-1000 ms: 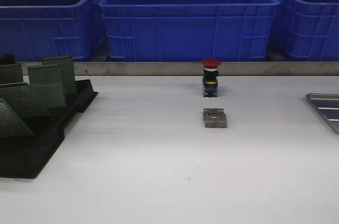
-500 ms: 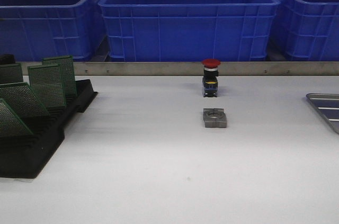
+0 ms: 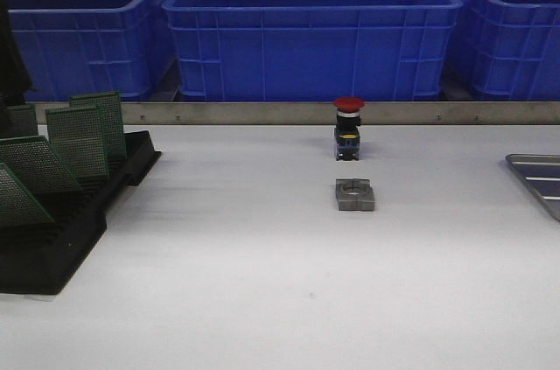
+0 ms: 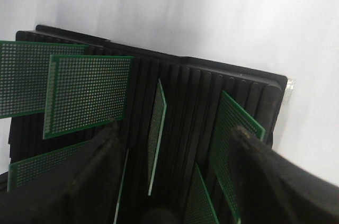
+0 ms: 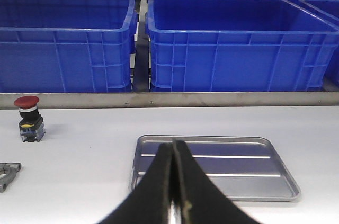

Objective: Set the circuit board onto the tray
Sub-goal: 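Grasp a green perforated board in the rack with the left gripper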

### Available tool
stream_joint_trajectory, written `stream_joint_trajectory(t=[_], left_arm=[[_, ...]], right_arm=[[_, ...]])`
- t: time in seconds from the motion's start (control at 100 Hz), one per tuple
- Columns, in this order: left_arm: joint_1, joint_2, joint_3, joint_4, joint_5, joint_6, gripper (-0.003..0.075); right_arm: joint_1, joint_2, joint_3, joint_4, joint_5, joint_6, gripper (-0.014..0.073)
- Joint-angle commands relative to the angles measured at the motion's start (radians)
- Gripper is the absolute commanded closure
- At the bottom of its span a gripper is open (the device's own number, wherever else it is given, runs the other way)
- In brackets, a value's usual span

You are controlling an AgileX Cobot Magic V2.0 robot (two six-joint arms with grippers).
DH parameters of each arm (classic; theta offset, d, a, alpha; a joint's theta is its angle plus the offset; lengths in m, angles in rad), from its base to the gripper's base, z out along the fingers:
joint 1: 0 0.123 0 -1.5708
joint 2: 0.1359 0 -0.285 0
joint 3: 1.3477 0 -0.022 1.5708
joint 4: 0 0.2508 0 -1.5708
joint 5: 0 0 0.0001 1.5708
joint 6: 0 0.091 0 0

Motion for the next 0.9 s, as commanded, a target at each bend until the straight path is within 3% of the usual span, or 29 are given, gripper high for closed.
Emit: stream_joint_trajectory(t=[0.0,0.3,0.37,0.54,0.68,0.89], left_arm=[[-0.005,0.0,-0.031,-0.014,-0.046,0.001,0.03],[-0.005,0.077,-0.032,0.026,-0.094,0.001,0.0307],[-0.005,0.077,-0.032,0.026,-0.096,0.001,0.0364],[-0.005,0.077,-0.032,0.027,-0.097,0.001,0.0594],[-0.005,0.077,-0.032,0.03,-0.097,0.001,0.0723],[-0.005,0.077,-0.033,0.03,-0.093,0.001,0.0741]], right_arm=[[-0.004,-0.024,-0.013,-0.008,-0.082,-0.005,0.0652],[-0.004,-0.024,-0.013,-0.008,-0.082,-0.005,0.0652],[-0.004,-0.024,-0.013,-0.008,-0.082,-0.005,0.0652],[-0.004,-0.024,-0.013,-0.008,-0.082,-0.005,0.0652],[-0.004,-0.024,-0.013,-0.008,-0.082,-0.005,0.0652],[-0.004,-0.024,-0.013,-0.008,-0.082,-0.005,0.0652]])
